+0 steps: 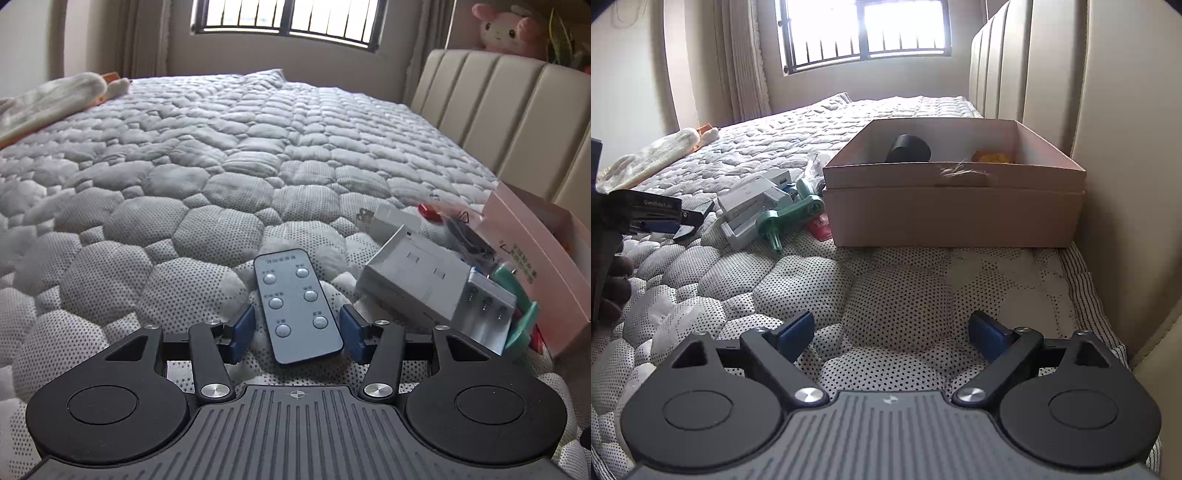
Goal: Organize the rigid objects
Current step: 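Release the orange toy into the pink box with the right gripper while the left gripper grasps the white remote, then grasp the white charger plug with the right gripper while the left gripper holds the remote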
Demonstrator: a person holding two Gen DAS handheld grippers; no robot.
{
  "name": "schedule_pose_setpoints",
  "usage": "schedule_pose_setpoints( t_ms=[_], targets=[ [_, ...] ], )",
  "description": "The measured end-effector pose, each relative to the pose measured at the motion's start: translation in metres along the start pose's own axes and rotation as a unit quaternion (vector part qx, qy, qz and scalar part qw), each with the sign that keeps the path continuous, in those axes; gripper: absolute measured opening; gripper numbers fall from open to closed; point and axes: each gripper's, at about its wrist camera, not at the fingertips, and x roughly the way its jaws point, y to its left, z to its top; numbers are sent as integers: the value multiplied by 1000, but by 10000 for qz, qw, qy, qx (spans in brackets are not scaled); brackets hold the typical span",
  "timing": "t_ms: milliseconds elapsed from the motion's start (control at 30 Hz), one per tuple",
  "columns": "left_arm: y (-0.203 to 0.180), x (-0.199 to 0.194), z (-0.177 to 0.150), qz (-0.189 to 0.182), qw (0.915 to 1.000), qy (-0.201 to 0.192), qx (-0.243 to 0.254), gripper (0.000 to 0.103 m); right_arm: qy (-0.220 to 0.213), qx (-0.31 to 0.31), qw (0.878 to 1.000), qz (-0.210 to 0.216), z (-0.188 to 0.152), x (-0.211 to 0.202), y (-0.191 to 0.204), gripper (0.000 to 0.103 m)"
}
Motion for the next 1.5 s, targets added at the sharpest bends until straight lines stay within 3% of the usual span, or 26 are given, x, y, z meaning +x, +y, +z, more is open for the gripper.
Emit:
schedule_pose_setpoints(
  t_ms=[133,200,333,433,567,667,800,933,1100,1167,1200,1367,1500],
  targets=[
    [-1,6,6,16,10000,19,20,54,-9,-79,10000,-51,-1,0,3,91],
    [-1,4,6,-9,10000,3,58,44,-23,-137,9999,-87,-1,-1,5,91],
    [-2,-12,4,-480,9988,-11,-84,43,-59,-378,9992,-126,8,-6,13,91],
    [-4,-33,2,-653,9976,-159,-196,43,-295,-706,9971,-11,33,-16,29,93],
    [-1,-56,2,-862,9949,-367,-369,43,-172,-575,9972,447,92,-7,52,100],
    [8,-58,2,-834,9944,-339,-547,43,89,-169,9960,874,140,21,70,99],
    [23,-45,-2,-752,9941,-94,-778,43,541,16,9939,962,186,81,105,88],
    [28,-32,-6,-746,9928,209,-909,43,1059,85,9924,627,205,152,132,85],
    [27,-38,-4,-919,9914,120,-926,43,1351,-329,9902,-134,190,214,162,83],
    [28,-37,-3,-899,9913,153,-947,43,1453,-442,9882,-211,185,223,166,58],
    [28,-36,-4,-889,9913,178,-958,43,1506,-456,9874,-176,184,224,167,49],
    [25,-36,-4,-954,9910,202,-915,43,1260,-573,9903,-106,192,198,171,49],
    [22,-37,-6,-1055,9900,250,-898,43,949,-647,9929,296,199,144,168,49]
  ],
)
